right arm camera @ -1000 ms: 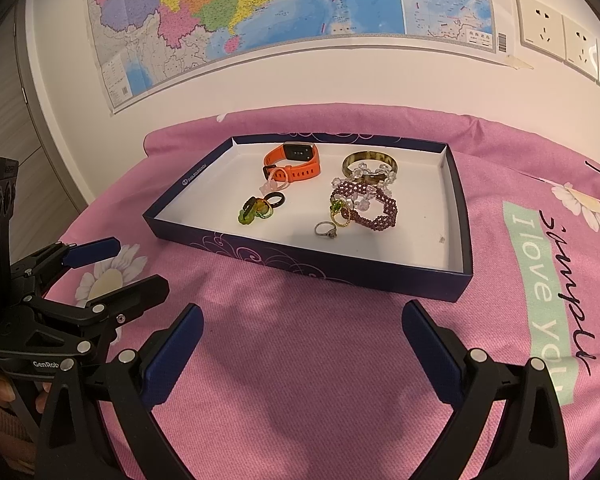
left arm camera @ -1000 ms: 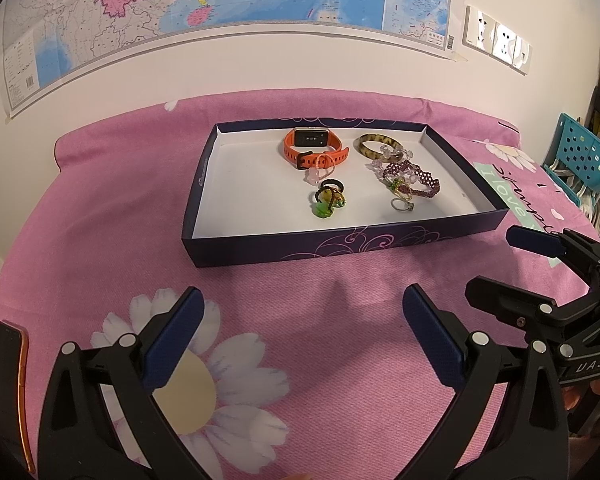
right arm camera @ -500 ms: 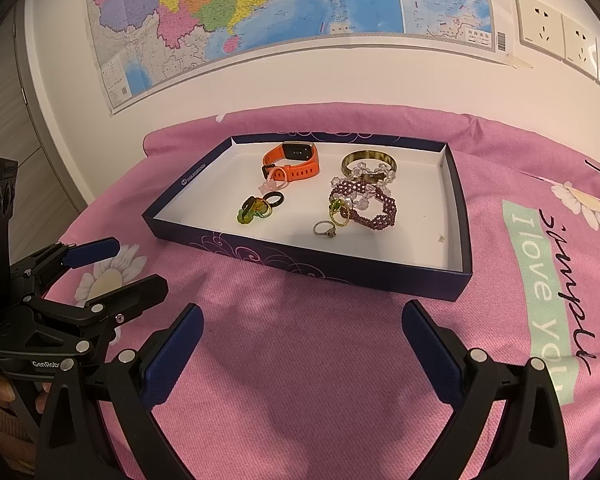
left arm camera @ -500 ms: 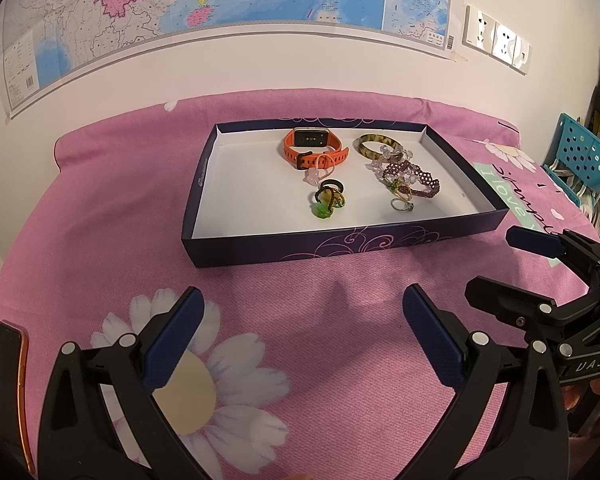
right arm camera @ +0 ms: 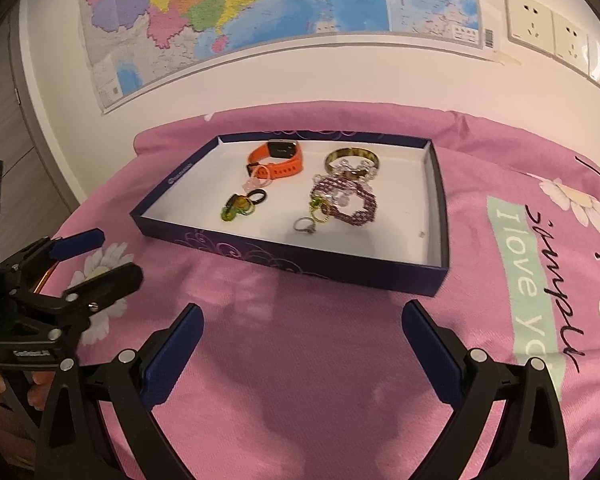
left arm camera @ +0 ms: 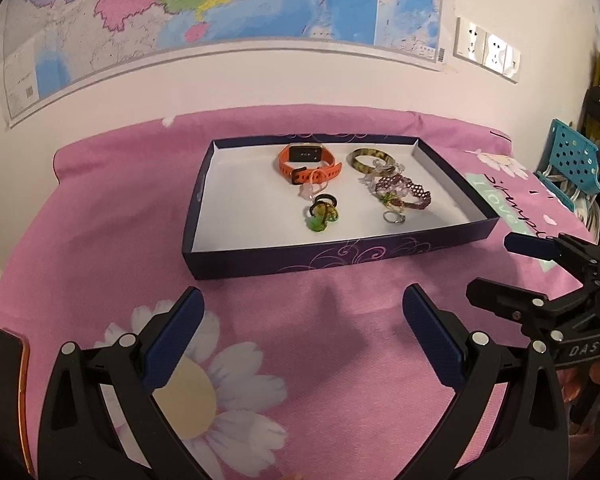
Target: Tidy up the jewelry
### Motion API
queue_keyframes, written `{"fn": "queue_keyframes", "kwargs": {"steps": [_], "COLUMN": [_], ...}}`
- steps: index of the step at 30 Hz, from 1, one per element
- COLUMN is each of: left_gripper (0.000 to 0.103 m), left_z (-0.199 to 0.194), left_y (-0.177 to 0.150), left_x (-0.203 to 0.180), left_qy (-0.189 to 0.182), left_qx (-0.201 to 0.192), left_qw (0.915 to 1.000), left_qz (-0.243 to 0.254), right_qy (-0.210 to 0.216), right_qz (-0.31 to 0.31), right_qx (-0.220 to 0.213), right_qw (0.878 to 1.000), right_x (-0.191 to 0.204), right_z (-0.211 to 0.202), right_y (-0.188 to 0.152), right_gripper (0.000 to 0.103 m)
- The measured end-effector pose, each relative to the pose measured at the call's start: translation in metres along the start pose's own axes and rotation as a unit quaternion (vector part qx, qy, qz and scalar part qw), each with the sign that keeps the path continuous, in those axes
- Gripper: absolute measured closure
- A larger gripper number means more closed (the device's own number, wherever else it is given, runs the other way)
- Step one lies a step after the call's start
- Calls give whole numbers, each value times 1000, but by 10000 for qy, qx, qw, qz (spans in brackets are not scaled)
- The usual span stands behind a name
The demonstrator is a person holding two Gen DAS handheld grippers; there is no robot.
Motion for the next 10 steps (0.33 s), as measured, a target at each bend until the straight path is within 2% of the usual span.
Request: {"fn": "queue_keyframes", "kwargs": {"steps": [10], "left_gripper": [5], "left_z": [8], "left_y": [-3], "left_x": [9], "left_qy": [112], "left_qx": [223], "left_qw": [9994], "left_qz": [-239], "right_qy": [45], "right_qz": [-53], "right_qx": [-29], "right_qw": [10000], "right_x": [3], "right_z": [-2], "right_y": [-1], "right_gripper": [7]}}
Point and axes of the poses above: each gripper's, at about its wrist camera, not at the fingertips, and z roughly the way its jaws point, x to its left, y to its top, the point moved 4 cm from there along z, roughly the way its jaws point, and after that the axes turned 14 degrees about -y, right-handed, at the moved point
